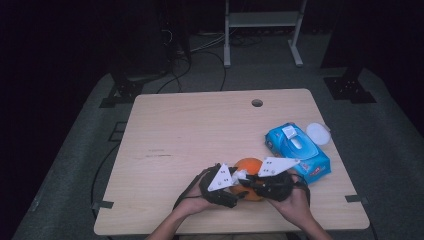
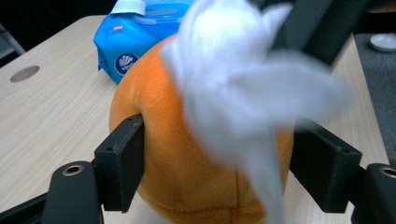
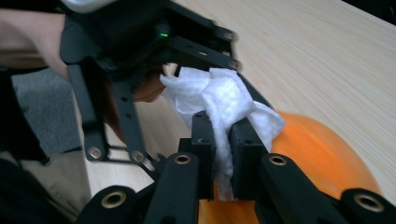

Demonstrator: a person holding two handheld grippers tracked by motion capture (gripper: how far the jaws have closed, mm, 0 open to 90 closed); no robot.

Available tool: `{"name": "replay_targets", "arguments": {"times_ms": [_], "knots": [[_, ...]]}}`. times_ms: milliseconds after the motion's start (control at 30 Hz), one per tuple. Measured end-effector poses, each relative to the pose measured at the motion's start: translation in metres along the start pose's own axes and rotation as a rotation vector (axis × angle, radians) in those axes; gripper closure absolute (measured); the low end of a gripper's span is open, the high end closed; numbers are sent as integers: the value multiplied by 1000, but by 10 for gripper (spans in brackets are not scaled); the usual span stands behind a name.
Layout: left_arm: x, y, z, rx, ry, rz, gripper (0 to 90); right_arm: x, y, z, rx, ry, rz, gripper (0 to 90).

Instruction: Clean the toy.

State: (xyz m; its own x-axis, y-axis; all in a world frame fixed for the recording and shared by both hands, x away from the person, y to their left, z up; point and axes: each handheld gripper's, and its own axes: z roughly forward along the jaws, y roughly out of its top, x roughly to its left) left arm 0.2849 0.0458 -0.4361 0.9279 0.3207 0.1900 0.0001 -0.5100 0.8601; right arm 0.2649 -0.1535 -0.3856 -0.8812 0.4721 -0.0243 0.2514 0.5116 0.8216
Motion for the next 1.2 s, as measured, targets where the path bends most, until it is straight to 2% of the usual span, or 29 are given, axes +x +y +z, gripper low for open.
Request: {"name": "replay_targets", "arguments": {"times_ms": [33,100,167,267,367,400,500,567,633,667,733,800,867,900,967,1067,1167,1200], "knots": [[1,-1,-1,1,-1,-7,255,0,1,0,7,-9,-13,813],[4,-3,-2,-1,-5,-23,256,-10,-1,-5,-5,-12,8,813],[9,-8,-3,6,-8,-37,256,-20,-5,-10,-4,-46,25,812],[14,-13,-3,5,-14,-67,256,-40,-16,-16,15,-86,81,811],[17,-15,-3,6,-30,-81,241,-53,-28,-15,13,-55,163,811],[18,-14,-3,9,-36,-92,219,-54,-30,-14,10,-46,175,812],[15,-10,-1,2,-40,-128,131,-49,-27,-11,16,-55,162,811],[14,-10,-1,14,-35,-111,127,-42,-23,-8,13,-42,156,811],[15,-12,-2,21,-38,-105,128,-32,-20,-4,9,-22,129,811],[16,-14,-3,24,-37,-102,129,-29,-19,-3,7,-6,126,811],[18,-18,-4,20,-39,-86,144,-26,-17,0,19,-6,99,811],[22,-20,-8,15,-37,-88,171,-31,-17,-2,11,3,108,811],[27,-22,-11,10,-23,-106,198,-39,-21,-7,11,-17,128,811],[29,-23,-12,8,-16,-123,203,-44,-24,-9,11,-29,143,811],[29,-21,-12,-11,-10,-148,185,-52,-31,-12,-8,-18,200,811],[21,-12,-9,-51,-21,-114,156,-49,-29,-10,-13,-1,206,811],[16,-9,-6,-30,3,-63,152,-36,-23,-1,0,22,161,810],[17,-12,-7,-25,0,-68,177,-32,-22,1,8,19,139,809]]}}
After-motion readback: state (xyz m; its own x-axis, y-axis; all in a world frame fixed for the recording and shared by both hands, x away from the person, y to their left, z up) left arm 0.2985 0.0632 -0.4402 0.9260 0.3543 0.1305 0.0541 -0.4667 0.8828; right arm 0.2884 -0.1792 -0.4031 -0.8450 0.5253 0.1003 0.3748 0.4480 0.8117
